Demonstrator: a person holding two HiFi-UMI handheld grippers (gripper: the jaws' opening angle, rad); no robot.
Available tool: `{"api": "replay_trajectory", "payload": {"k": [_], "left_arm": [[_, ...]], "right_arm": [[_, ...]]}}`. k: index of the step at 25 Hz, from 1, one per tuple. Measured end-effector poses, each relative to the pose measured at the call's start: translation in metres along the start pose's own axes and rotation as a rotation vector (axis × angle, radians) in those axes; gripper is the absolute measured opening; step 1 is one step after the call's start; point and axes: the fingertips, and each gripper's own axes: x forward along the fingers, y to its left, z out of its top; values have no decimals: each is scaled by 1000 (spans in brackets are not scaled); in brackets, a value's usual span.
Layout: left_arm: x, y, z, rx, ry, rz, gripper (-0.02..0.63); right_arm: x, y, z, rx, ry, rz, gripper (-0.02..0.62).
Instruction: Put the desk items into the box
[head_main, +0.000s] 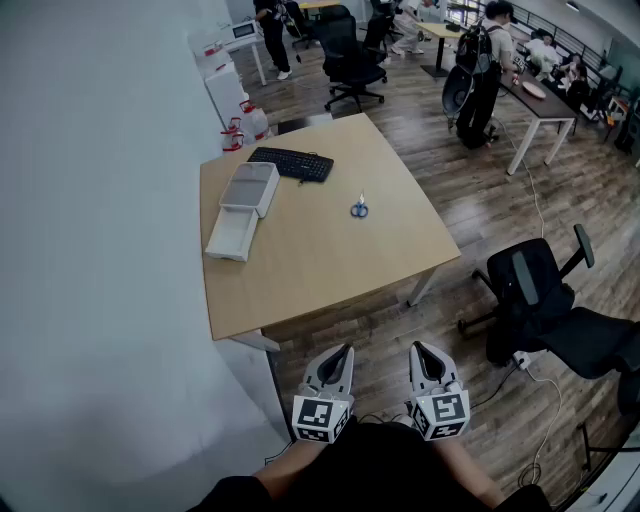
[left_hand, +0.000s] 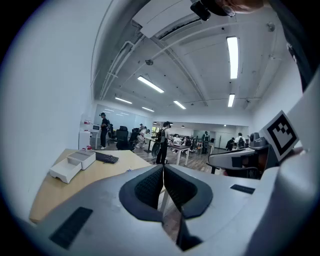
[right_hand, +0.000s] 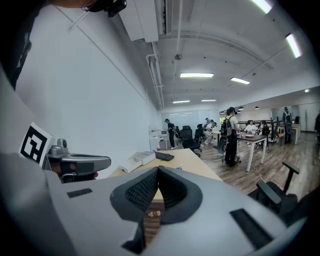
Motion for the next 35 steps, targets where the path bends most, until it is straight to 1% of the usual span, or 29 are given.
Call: {"api": "replay_trajectory", "payload": {"k": [5, 9, 12, 17, 22, 25, 30, 33, 35], "left_arm": [[7, -6, 6, 6, -9, -12, 18], [13, 3, 6, 15, -21, -30, 18], [13, 12, 1, 2, -17, -45, 18], [18, 24, -18, -38, 33, -82, 18], [26, 26, -31, -19, 73, -118, 18], [37, 26, -29, -7, 76, -120, 18], [76, 23, -22, 40, 76, -125, 18], [106, 23, -18, 40, 85, -114, 18], [127, 24, -19, 30, 106, -102, 18]], "right_arm": [[-2, -8, 9, -31, -13, -11, 60], [5, -7, 7, -33, -14, -41, 60], [11, -3, -1, -13, 0, -59, 60], [15, -5, -10, 12, 19, -116, 60], [14, -17, -22, 52, 26, -170, 60], [18, -29, -25, 71, 22, -186, 60], [38, -59, -22, 86, 10, -189, 60], [54, -88, -17, 94, 13, -189, 60], [69, -108, -13, 101, 18, -179, 60]]}}
